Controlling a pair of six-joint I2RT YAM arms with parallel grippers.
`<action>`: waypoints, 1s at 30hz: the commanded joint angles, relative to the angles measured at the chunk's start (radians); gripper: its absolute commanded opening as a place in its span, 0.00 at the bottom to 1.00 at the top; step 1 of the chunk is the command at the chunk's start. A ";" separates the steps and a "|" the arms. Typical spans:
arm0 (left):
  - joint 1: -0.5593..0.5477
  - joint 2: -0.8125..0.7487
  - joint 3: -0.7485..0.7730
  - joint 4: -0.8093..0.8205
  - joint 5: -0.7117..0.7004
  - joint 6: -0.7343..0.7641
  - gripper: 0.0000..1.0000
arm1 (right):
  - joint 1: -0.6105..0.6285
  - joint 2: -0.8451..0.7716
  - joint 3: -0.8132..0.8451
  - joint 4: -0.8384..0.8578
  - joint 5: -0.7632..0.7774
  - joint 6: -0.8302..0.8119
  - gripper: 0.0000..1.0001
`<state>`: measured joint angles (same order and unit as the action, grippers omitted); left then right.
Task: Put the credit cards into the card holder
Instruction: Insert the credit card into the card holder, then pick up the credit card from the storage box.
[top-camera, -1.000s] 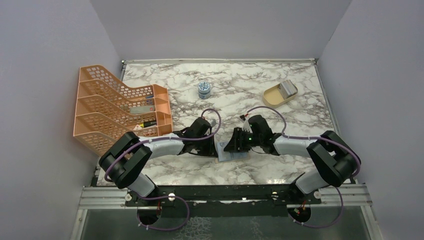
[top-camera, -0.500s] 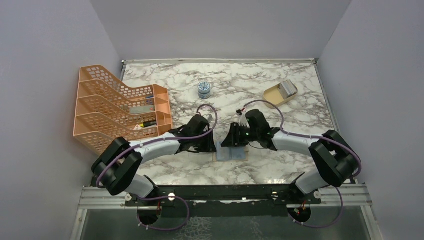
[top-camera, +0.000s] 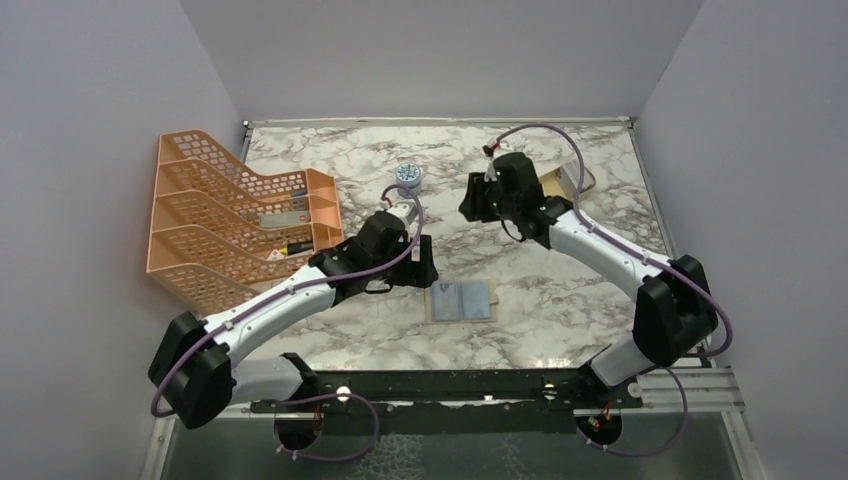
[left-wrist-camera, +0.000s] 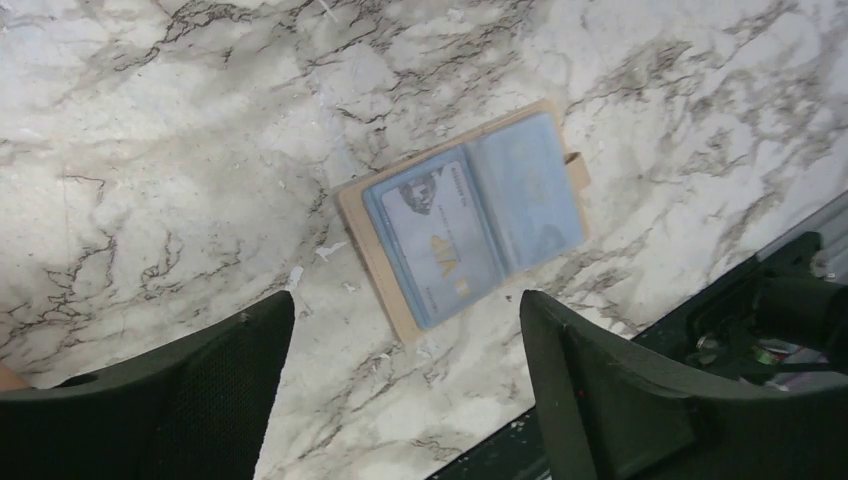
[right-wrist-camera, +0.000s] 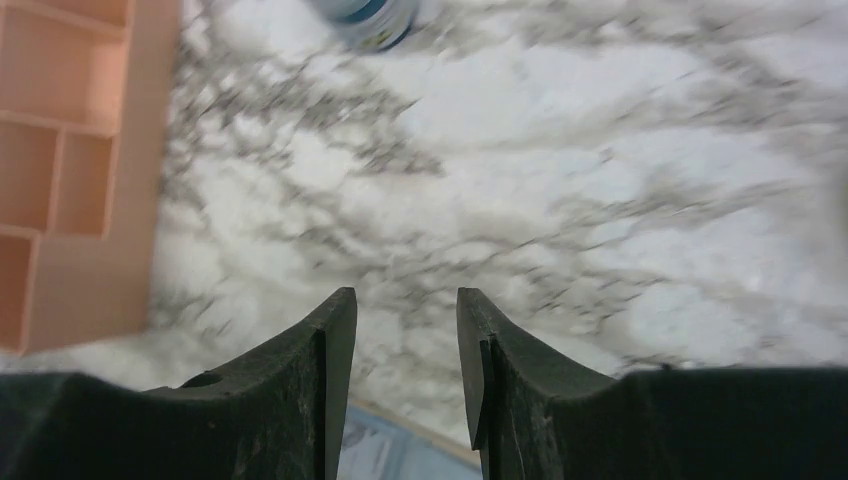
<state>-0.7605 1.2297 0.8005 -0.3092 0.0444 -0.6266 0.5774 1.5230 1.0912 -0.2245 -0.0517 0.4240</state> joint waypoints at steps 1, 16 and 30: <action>0.002 -0.093 0.070 -0.104 -0.013 0.071 0.97 | -0.067 0.086 0.119 -0.132 0.299 -0.163 0.42; 0.005 -0.286 0.053 -0.168 -0.069 0.174 0.99 | -0.288 0.421 0.428 -0.186 0.819 -0.484 0.42; 0.063 -0.288 0.047 -0.162 -0.011 0.171 0.99 | -0.367 0.548 0.516 -0.167 0.804 -0.631 0.42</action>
<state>-0.7177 0.9386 0.8555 -0.4702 0.0074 -0.4644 0.2207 2.0296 1.5715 -0.4007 0.7212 -0.1547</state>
